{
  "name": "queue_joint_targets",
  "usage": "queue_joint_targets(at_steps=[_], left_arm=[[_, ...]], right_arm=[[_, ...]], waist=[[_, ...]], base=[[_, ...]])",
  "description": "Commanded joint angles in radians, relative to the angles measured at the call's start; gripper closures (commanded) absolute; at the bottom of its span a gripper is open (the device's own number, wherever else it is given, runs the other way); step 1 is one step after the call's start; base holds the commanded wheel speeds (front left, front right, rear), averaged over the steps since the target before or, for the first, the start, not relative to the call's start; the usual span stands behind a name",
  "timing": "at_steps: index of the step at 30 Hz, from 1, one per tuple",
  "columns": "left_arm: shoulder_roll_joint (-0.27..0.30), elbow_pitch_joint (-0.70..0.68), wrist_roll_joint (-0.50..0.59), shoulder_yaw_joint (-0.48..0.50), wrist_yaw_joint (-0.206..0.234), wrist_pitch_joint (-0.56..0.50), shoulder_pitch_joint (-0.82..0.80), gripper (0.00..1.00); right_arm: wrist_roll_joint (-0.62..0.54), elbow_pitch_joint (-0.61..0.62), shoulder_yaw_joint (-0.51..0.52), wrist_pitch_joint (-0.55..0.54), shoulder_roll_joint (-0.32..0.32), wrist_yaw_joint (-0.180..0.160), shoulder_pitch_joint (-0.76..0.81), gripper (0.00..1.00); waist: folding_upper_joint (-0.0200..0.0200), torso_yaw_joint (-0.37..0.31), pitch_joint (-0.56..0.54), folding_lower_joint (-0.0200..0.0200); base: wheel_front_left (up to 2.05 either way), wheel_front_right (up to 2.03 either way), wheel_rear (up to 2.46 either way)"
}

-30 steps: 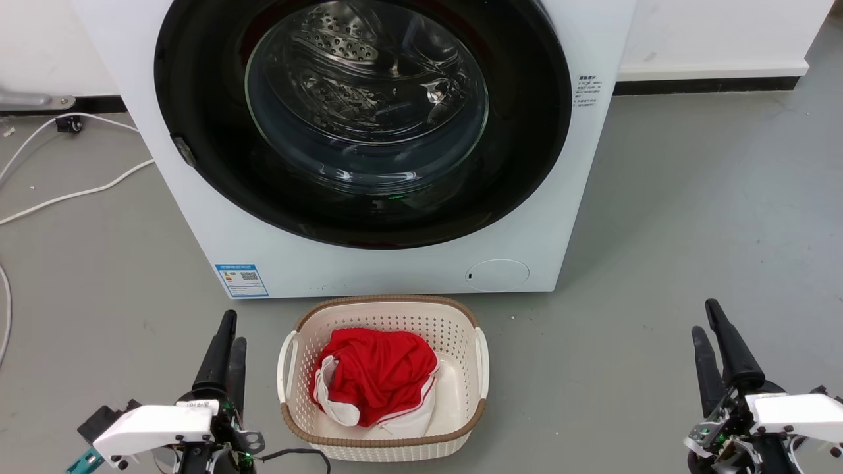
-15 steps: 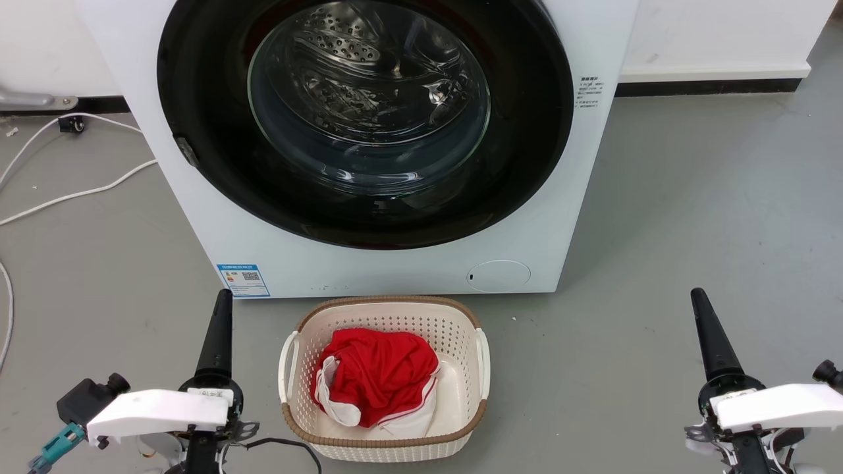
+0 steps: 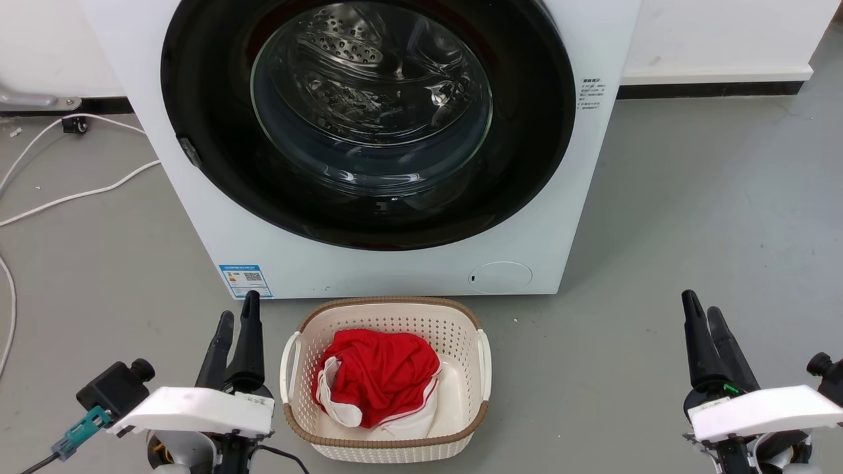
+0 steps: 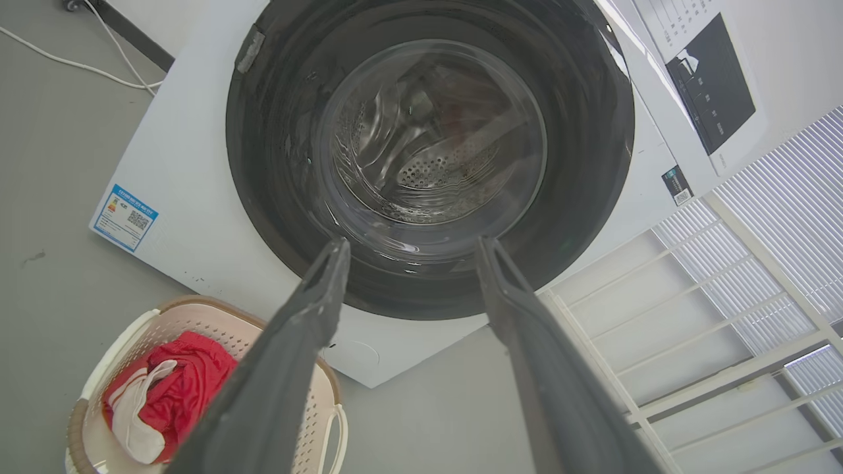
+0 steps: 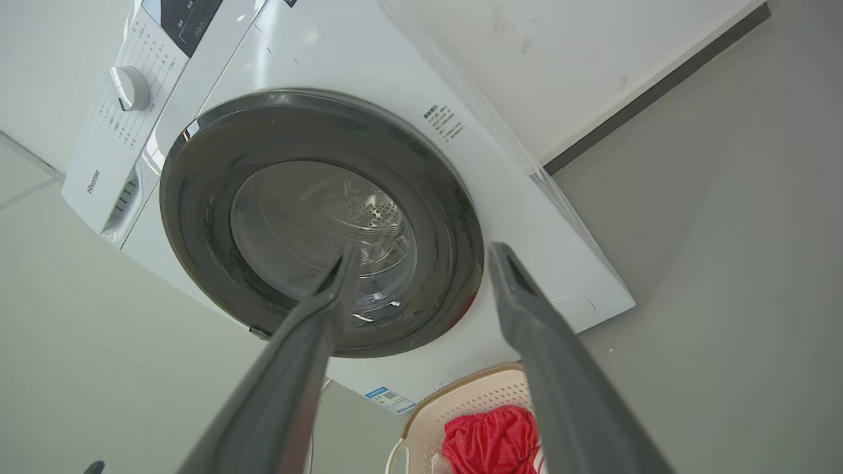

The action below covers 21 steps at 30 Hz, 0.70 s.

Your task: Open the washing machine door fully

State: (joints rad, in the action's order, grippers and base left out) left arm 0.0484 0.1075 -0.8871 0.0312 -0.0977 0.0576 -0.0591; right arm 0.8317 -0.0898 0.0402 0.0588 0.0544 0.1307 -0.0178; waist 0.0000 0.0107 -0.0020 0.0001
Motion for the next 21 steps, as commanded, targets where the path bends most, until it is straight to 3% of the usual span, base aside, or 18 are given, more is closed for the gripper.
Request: queue_joint_targets(at_steps=[1, 21], left_arm=[[0.003, -0.019, 0.043, -0.008, -0.001, 0.011, -0.001, 0.00], [0.015, -0.030, 0.313, -0.042, 0.032, 0.073, 0.005, 0.00]], right_arm=[[-0.046, 0.023, -0.005, 0.012, 0.000, 0.000, -0.006, 0.00], [-0.337, 0.041, -0.023, 0.073, -0.001, 0.000, 0.018, 0.00]], waist=[[0.0000, 0.001, 0.000, -0.0001], [0.0000, 0.005, -0.004, -0.0001]], base=[[0.00, 0.00, 0.00], [0.00, 0.00, 0.00]])
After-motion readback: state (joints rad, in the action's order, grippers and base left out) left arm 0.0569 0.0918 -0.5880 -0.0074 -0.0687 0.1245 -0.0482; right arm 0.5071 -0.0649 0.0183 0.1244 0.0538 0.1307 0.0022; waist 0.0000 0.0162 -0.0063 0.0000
